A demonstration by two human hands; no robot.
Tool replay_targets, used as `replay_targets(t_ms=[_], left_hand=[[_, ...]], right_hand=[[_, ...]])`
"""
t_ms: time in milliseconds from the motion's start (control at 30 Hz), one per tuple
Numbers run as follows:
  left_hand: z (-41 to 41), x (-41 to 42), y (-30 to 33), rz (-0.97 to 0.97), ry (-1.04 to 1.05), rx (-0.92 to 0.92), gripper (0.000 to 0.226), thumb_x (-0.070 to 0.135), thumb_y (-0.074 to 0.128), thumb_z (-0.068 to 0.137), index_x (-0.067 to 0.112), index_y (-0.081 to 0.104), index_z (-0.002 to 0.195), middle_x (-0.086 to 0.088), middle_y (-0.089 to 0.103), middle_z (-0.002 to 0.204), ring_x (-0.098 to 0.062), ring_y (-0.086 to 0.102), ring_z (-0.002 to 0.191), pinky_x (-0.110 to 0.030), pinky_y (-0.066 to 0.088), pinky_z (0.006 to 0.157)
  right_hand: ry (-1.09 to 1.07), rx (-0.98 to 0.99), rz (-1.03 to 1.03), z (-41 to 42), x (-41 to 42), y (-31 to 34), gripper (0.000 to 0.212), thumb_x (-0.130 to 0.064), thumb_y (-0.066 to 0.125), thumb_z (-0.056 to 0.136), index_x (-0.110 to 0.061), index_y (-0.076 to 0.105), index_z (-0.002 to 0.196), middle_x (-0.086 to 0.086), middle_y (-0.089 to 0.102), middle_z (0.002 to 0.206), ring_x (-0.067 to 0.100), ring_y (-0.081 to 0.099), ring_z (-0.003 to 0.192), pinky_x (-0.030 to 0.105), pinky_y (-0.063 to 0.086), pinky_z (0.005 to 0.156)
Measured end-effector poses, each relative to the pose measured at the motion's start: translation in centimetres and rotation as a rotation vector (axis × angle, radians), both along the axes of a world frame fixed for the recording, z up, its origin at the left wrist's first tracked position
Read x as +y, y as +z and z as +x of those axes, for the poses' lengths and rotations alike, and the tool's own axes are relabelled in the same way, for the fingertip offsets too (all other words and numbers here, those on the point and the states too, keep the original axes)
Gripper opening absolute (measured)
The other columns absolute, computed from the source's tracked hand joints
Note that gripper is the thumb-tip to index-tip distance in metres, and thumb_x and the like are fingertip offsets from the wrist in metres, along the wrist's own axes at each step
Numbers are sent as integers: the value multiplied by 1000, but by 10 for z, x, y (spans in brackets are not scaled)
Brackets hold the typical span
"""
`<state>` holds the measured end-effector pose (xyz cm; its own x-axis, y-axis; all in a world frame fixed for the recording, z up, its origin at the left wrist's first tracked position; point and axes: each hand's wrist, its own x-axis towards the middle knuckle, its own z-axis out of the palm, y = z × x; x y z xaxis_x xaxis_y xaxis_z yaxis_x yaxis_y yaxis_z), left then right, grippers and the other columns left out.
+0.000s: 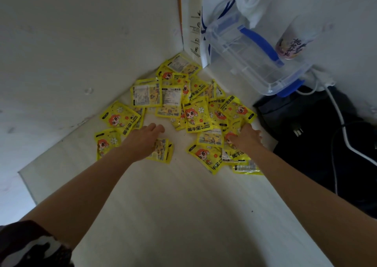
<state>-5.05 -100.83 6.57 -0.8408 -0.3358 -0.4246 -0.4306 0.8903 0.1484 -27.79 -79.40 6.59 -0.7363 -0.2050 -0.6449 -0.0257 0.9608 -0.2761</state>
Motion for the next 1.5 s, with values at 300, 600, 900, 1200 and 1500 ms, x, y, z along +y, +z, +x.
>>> replay_targets(t_ms=[300,600,900,1200,1500], left_hand=[[8,2,6,-2,29,-124,27,30,62,87,23,56,113,-5,57,108,-26,57,105,-34,47,78],[15,-1,8,251,258,-27,38,33,75,80,17,58,110,-4,61,104,-25,58,100,-32,47,79],[-28,17,24,569,590,280,25,15,78,78,14,67,100,-5,71,92,-20,67,83,-34,54,74],[-89,45,10,802,1138,496,26,16,78,79,7,70,102,-1,68,86,-10,61,69,-23,46,55],[-121,57,-8,552,1210,429,32,30,74,80,8,66,103,-8,68,99,-27,65,92,-37,52,77]], right_hand=[[144,167,13,17,14,8,53,-35,63,83,-15,35,124,16,52,118,38,47,113,48,36,96],[26,87,-285,19,28,18,67,-21,74,78,-18,36,132,6,53,100,30,60,92,38,52,78],[379,-49,-275,-9,57,42,36,-25,84,70,-9,68,98,0,63,83,10,61,62,11,43,46],[779,-159,-54,-16,70,33,28,-26,79,70,-19,69,94,-2,61,90,19,61,91,35,52,80],[859,-61,-57,-17,81,8,45,-47,72,66,-32,62,107,0,41,134,28,36,128,36,30,105]])
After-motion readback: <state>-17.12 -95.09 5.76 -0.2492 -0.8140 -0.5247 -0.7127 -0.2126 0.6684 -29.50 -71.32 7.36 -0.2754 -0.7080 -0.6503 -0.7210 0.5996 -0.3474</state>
